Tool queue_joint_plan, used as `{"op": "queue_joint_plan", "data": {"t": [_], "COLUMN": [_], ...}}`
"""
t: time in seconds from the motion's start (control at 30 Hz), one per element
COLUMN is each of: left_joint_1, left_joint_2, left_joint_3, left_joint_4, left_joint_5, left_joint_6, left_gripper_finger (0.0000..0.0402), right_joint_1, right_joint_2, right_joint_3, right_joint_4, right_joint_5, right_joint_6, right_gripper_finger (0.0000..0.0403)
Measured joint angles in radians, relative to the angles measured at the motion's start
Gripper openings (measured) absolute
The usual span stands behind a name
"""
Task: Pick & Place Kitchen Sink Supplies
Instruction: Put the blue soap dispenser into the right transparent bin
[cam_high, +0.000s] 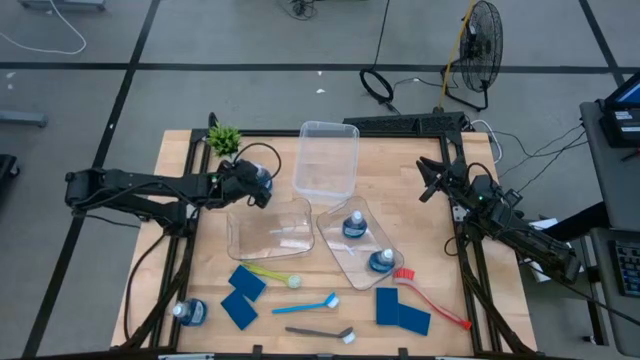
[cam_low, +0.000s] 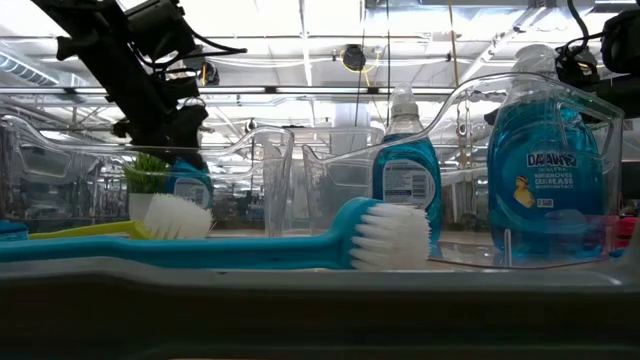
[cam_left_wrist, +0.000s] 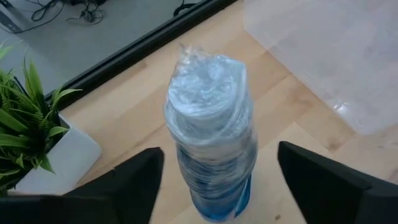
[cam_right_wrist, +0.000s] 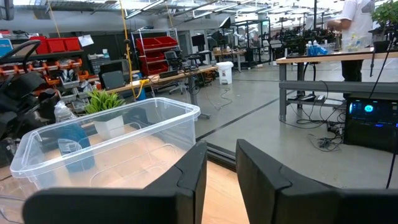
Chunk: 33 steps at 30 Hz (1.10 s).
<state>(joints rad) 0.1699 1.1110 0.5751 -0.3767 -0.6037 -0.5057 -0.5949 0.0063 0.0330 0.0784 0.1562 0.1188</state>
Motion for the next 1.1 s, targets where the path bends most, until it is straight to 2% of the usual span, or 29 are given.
{"op": "queue_joint_plan", "data": {"t": [0.2,0.3,0.67,0.83,1.0,1.1], "left_joint_1": [0.0,0.0,-0.028,-0.072,-0.109,-0.109], "left_joint_2": [0.0,0.0,0.0,-0.001,-0.002,-0.001], "left_joint_3": [0.0,0.0,0.029,0.104,0.168,0.179], "left_joint_4": [0.0,0.0,0.014,0.005,0.005,-0.002], "left_joint_5": [-0.002,-0.002,-0.055,-0.082,-0.07,-0.053], "left_joint_6": [-0.004,-0.023,0.062,0.129,0.19,0.196], "left_gripper_finger": [0.0186,0.0151,0.0128,0.0083,0.0008,0.0016], "right_joint_1": [0.0,0.0,0.0,0.0,0.0,0.0], "right_joint_2": [0.0,0.0,0.0,0.0,0.0,0.0], "right_joint_3": [0.0,0.0,0.0,0.0,0.0,0.0], "right_joint_4": [0.0,0.0,0.0,0.0,0.0,0.0], "right_joint_5": [0.0,0.0,0.0,0.0,0.0,0.0], "right_joint_6": [0.0,0.0,0.0,0.0,0.0,0.0], "right_gripper_finger": [0.0073,0.0073,0.0073,0.0073,0.0073,0.0073]}}
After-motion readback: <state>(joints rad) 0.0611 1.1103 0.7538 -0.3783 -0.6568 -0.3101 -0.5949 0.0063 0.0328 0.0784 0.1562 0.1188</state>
